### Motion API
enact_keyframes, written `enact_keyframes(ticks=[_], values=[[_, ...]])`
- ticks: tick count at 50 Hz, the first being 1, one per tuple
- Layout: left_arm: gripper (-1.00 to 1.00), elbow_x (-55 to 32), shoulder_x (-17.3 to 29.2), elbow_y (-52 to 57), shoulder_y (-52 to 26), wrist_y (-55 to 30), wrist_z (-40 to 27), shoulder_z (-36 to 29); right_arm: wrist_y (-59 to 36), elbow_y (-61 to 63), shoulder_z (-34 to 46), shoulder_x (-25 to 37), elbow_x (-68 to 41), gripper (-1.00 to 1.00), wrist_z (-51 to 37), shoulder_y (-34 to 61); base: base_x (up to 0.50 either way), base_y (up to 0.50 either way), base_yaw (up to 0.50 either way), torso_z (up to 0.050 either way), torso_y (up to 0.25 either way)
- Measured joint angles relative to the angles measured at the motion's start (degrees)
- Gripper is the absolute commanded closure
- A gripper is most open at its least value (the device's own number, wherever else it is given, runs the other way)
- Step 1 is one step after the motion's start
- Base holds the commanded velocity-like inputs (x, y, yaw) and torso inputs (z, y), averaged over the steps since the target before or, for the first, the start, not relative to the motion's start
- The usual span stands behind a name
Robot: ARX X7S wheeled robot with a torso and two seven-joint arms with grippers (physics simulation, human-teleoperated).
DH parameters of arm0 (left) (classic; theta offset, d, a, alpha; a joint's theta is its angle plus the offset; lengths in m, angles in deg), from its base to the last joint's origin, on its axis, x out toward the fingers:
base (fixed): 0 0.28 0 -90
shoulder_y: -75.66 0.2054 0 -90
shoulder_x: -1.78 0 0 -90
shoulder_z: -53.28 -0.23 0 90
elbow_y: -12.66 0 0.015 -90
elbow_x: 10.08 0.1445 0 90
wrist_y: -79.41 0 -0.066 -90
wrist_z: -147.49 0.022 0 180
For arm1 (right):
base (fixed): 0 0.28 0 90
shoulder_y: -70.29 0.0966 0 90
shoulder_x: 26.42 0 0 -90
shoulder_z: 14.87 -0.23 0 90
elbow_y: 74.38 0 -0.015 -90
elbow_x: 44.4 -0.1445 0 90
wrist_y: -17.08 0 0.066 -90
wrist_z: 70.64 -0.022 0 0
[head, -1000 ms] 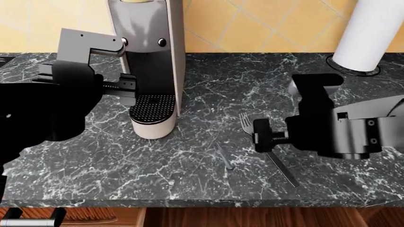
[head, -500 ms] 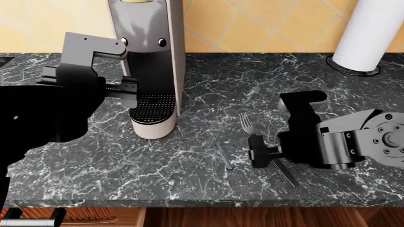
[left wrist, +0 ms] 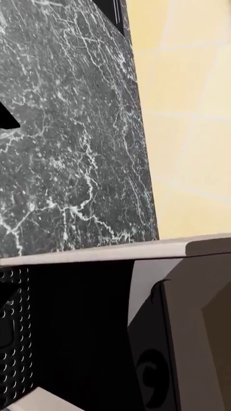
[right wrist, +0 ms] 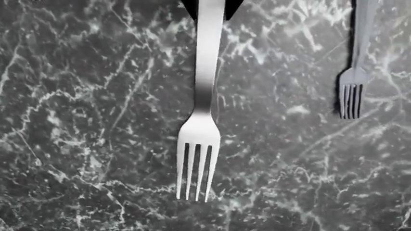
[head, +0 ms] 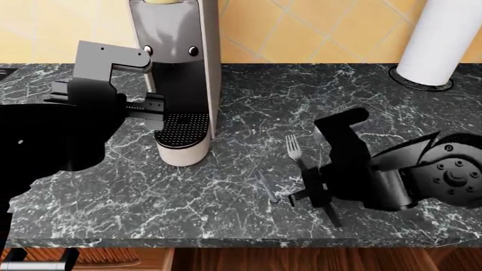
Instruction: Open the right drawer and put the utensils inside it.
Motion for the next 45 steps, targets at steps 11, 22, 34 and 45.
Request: enact_keyframes(ticks=[11, 22, 34, 45], values=[[-1.0, 0.1, 0.1, -0.2, 0.1, 0.3, 0.3, -0.1, 0.3, 5.2, 0.2, 2.5, 2.7, 1.0, -0.8, 0.2, 0.0, 0.0, 0.0, 0.0, 0.0], [-1.0, 0.3, 0.3, -0.6, 0.1, 0.5, 0.7, -0.3, -0.8, 14.8, -0.9, 4.6, 0.9, 1.0, -5.1, 3.9, 0.0, 0.0, 0.0, 0.0, 0.0], [-1.0, 1.0, 0.3, -1.4, 0.3, 1.1, 1.4, -0.6, -3.3, 30.6, -3.9, 6.1, -4.6, 1.0, -11.4, 10.8, 0.0, 0.0, 0.0, 0.0, 0.0], [-1.0, 1.6, 0.2, -1.9, 0.5, 1.6, 1.8, -1.0, -7.3, 36.0, -5.9, 8.6, -3.4, 1.0, -8.2, 14.0, 0.0, 0.0, 0.0, 0.0, 0.0]])
